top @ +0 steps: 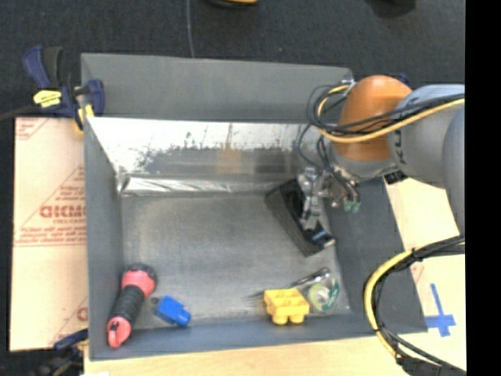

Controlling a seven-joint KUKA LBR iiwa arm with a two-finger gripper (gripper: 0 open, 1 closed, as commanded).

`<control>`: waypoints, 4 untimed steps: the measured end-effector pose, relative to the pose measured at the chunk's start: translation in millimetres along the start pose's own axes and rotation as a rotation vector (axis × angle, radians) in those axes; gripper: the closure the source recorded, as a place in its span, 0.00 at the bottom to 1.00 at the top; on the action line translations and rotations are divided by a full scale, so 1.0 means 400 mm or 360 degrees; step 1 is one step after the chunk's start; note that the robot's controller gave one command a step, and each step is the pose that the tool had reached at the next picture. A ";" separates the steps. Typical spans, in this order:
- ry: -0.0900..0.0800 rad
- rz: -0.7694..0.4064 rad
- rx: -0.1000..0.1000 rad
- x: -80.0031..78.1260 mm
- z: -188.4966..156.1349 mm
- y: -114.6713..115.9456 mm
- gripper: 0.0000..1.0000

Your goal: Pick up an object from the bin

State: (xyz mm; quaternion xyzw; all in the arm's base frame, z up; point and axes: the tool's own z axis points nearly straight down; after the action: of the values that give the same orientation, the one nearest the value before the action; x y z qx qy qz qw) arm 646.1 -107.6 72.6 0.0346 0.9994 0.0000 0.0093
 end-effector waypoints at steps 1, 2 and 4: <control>-0.0005 0.0015 -0.0002 0.006 -0.001 -0.003 1.00; 0.0005 0.0076 -0.0006 0.002 0.000 -0.012 1.00; 0.0001 0.0140 -0.0004 -0.005 0.000 -0.015 1.00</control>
Offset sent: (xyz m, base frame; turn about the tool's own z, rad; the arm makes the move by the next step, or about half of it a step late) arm -0.0019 -0.0052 -0.0026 0.0520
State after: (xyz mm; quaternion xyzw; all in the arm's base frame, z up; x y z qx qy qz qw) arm 647.8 -113.7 72.7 0.0786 0.9969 0.0016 0.0091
